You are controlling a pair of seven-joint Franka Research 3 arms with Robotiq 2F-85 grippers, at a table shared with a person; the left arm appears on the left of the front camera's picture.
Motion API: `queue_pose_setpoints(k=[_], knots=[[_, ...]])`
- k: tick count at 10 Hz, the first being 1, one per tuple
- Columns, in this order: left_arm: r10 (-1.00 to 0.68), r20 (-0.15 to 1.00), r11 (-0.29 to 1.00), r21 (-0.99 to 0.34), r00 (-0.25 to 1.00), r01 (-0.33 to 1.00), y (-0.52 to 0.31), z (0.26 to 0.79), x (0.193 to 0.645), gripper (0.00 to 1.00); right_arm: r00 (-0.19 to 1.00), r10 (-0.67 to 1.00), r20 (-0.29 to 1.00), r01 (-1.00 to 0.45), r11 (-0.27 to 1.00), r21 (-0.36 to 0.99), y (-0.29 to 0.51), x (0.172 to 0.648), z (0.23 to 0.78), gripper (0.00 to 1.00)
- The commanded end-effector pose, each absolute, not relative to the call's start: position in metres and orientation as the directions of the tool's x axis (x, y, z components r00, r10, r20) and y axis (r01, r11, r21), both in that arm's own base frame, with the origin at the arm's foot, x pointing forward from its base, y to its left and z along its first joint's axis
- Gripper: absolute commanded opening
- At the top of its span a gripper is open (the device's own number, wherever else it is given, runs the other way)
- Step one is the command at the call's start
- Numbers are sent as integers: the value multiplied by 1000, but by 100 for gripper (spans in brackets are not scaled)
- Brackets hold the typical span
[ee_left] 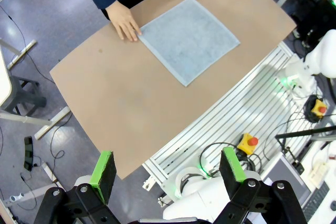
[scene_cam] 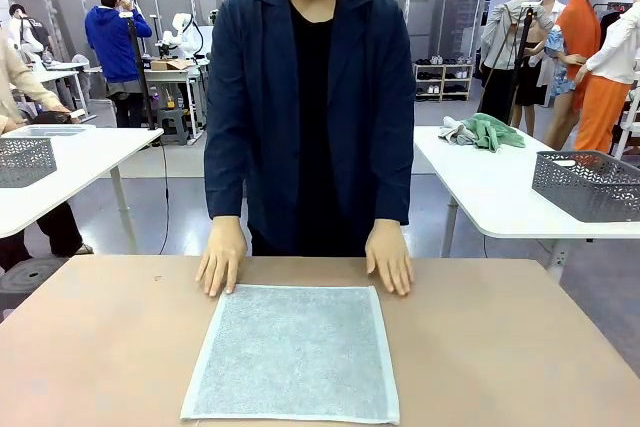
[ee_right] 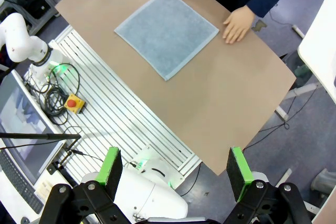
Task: Fold the towels and place them in the basket.
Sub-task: When a person lays out a Towel with hook on the table, fold it in half twice.
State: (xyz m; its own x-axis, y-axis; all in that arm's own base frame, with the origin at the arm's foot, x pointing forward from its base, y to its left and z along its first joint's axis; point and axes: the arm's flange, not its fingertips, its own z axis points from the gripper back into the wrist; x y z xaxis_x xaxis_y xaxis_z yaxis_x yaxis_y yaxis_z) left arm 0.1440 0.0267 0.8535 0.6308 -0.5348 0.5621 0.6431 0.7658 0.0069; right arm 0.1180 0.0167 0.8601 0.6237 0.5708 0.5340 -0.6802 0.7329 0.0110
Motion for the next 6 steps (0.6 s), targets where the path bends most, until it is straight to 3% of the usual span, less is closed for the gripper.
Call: queue_pose_setpoints(k=[1, 6], knots=[[-540, 568, 759, 9, 621, 651, 25, 854, 144, 100, 604, 580, 547, -695, 719, 7, 17, 111, 861, 100], [-540, 568, 759, 9, 621, 651, 25, 854, 144, 100, 604, 580, 547, -695, 719, 7, 17, 111, 861, 100]])
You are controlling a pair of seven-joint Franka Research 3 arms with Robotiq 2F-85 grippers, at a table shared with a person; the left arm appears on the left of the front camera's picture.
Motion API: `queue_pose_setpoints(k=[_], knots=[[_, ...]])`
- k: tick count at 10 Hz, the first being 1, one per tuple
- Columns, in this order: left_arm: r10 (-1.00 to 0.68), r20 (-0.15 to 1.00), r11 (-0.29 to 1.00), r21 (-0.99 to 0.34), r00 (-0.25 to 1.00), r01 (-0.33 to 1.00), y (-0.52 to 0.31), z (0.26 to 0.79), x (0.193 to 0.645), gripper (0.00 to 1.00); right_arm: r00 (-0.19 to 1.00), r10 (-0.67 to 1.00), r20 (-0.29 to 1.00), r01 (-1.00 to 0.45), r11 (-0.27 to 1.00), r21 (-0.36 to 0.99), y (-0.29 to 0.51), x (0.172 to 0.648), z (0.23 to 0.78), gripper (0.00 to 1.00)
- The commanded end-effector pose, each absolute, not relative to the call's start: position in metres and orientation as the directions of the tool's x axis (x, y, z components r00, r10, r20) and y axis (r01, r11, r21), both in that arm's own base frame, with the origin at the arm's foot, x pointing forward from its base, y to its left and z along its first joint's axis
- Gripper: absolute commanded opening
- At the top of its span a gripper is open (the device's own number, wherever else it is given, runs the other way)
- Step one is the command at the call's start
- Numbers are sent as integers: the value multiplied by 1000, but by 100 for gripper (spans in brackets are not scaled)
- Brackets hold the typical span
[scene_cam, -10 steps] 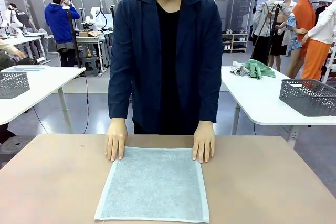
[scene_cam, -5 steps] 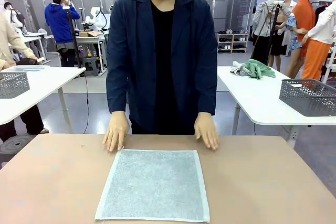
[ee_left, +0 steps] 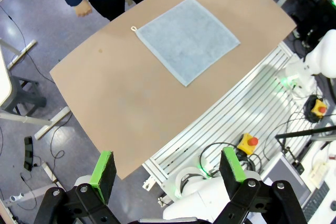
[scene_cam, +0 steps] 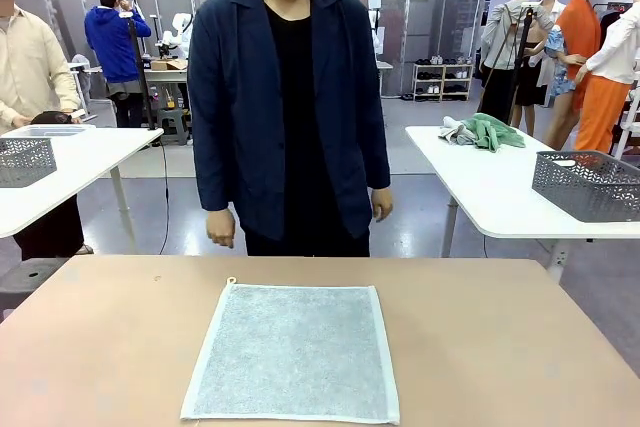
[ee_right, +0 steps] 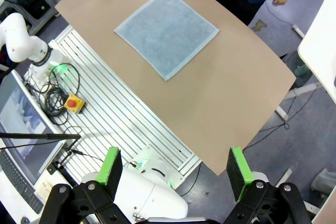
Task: Fold the towels and place them in the basket.
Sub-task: When a person lays out a Towel with hook on the table, fold it in half twice.
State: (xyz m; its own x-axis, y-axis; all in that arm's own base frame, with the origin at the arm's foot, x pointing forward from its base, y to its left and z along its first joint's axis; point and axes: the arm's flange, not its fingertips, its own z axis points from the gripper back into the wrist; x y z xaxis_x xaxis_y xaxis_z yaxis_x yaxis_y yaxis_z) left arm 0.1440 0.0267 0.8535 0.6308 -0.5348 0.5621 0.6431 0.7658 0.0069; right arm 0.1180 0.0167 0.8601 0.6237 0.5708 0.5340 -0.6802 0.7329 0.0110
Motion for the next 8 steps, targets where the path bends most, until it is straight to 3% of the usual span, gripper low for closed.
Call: queue_pose_setpoints(k=[1, 8], knots=[[-540, 568, 759, 9, 621, 651, 25, 854, 144, 100, 604, 580, 547, -695, 719, 7, 17, 111, 861, 100], [-535, 562, 766, 7, 631, 643, 27, 853, 144, 100, 624, 571, 534, -680, 733, 11, 17, 118, 860, 100]])
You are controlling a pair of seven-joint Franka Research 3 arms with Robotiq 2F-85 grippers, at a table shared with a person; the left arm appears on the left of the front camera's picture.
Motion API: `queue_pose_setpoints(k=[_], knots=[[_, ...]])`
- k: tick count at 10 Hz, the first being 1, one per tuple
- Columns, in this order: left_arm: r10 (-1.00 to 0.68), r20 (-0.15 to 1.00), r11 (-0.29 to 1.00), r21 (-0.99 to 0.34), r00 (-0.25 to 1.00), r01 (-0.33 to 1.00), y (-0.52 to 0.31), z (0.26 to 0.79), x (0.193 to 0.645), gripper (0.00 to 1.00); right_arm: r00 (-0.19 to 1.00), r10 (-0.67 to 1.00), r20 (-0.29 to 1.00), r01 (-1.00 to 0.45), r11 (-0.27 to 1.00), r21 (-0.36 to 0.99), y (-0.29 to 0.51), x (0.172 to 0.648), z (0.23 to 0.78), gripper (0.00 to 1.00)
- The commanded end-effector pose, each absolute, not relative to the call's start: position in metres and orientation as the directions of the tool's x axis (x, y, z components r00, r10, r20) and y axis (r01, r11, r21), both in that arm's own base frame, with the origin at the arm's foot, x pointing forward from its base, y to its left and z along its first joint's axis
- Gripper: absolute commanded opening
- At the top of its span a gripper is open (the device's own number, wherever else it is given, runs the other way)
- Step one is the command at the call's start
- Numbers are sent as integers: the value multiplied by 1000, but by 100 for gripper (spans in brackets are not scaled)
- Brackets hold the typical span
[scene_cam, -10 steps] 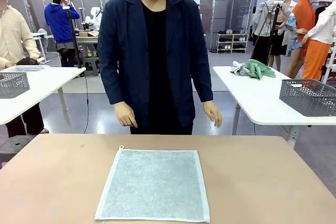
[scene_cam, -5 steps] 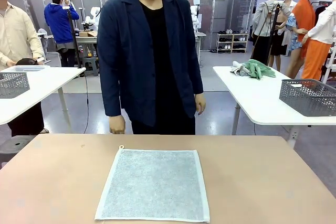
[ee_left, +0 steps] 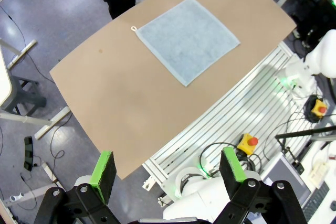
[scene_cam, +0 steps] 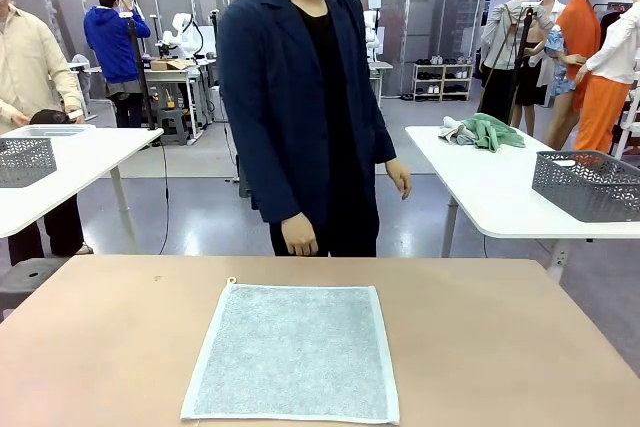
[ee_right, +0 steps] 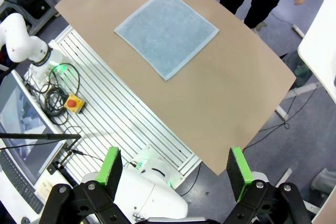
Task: Fold the towels and place them in the basket.
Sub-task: When a person lays out a Towel with hook on the table, fold it in half twice.
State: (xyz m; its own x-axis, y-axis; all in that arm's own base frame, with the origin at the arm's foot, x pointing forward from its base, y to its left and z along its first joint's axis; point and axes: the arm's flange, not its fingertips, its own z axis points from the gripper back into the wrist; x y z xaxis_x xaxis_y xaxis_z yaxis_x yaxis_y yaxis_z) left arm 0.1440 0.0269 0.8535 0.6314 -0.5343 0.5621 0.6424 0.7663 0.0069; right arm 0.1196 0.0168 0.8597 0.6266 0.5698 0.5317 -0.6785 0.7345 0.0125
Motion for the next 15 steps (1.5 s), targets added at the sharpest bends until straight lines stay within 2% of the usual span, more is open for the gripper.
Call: queue_pose_setpoints(k=[1, 5, 8, 11, 14, 15], knots=[[-569, 574, 740, 45, 589, 671, 17, 853, 143, 100, 586, 620, 522, -717, 697, -23, 26, 121, 861, 100], [-748, 581, 527, 226, 321, 819, -102, 831, 147, 100, 386, 817, 429, -873, 473, -116, 111, 148, 827, 100], [-896, 422, 269, 273, 137, 923, -190, 779, 139, 100, 201, 920, 337, -958, 256, -128, 174, 159, 773, 100], [-967, 248, 114, 226, 56, 967, -225, 722, 138, 100, 58, 975, 213, -994, 76, -76, 205, 159, 727, 100], [-987, 123, -71, 222, -100, 972, -229, 688, 136, 100, 9, 994, 113, -1000, 9, 4, 210, 159, 696, 100], [-990, 88, -89, 215, -110, 973, -229, 681, 137, 100, 8, 997, 82, -1000, 6, 22, 211, 160, 687, 100]])
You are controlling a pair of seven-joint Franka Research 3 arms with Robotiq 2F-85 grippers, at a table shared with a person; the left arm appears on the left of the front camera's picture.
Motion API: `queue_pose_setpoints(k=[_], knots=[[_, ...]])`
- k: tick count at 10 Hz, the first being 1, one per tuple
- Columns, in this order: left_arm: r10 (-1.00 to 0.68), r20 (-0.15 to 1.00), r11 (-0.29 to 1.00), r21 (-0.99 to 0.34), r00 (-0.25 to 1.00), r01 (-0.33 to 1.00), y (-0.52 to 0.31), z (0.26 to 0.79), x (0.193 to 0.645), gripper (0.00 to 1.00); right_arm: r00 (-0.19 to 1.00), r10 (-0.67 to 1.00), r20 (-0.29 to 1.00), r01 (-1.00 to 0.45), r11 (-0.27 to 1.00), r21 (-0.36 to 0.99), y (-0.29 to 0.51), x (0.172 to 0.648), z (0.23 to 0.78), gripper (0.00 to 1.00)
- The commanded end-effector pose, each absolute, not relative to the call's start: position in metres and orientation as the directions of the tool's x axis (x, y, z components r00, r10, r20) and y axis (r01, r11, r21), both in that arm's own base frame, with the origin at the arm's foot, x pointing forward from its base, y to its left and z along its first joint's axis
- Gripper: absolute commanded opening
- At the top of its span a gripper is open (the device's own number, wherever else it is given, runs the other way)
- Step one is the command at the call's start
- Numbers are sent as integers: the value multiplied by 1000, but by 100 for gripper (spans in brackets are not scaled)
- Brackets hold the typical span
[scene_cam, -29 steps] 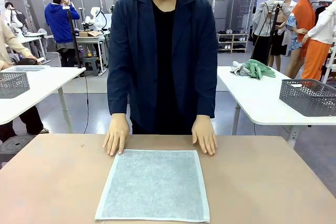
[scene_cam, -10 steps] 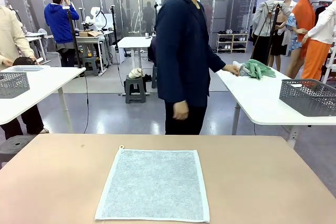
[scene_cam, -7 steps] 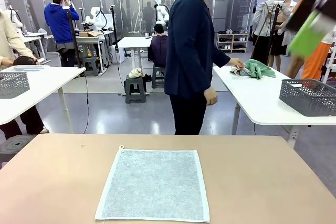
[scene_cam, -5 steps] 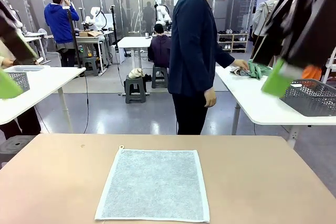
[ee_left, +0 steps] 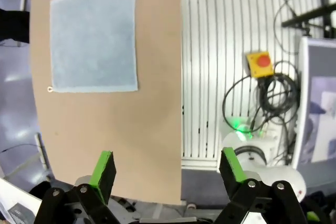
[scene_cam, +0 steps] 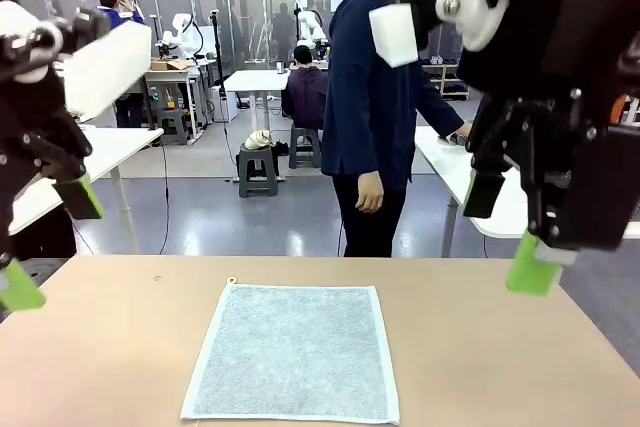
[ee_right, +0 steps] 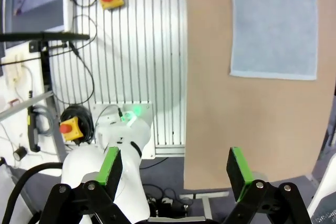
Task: Fold the towels and place them in the basket.
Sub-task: When a person lays out a Towel with hook on the table, fold it in half twice.
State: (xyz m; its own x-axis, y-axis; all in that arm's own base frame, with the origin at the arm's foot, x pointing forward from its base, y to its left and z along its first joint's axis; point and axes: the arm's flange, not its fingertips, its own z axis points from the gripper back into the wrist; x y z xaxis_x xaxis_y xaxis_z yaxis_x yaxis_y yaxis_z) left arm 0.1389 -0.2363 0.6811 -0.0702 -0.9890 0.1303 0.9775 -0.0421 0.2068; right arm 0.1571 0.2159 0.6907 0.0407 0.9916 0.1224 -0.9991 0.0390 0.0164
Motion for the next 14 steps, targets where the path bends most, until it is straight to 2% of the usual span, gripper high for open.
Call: queue_pose_setpoints(k=[1, 3, 4, 11, 14], knots=[[-992, 66, -93, 211, -109, 973, -230, 675, 139, 100, 6, 999, 52, -999, 4, 37, 211, 161, 678, 100], [-995, 43, -83, 206, -93, 975, -232, 674, 138, 100, -5, 999, 34, -998, -7, 57, 213, 161, 672, 100], [-992, 82, -75, 205, -93, 976, -233, 674, 140, 100, 37, 997, 70, -998, 34, 51, 214, 159, 677, 100], [-993, 74, -72, 204, -88, 976, -231, 674, 142, 100, 32, 998, 61, -998, 29, 54, 214, 160, 676, 100], [-992, 81, -76, 204, -95, 976, -228, 619, 156, 100, 28, 995, 95, -995, 19, 98, 208, 179, 618, 100]])
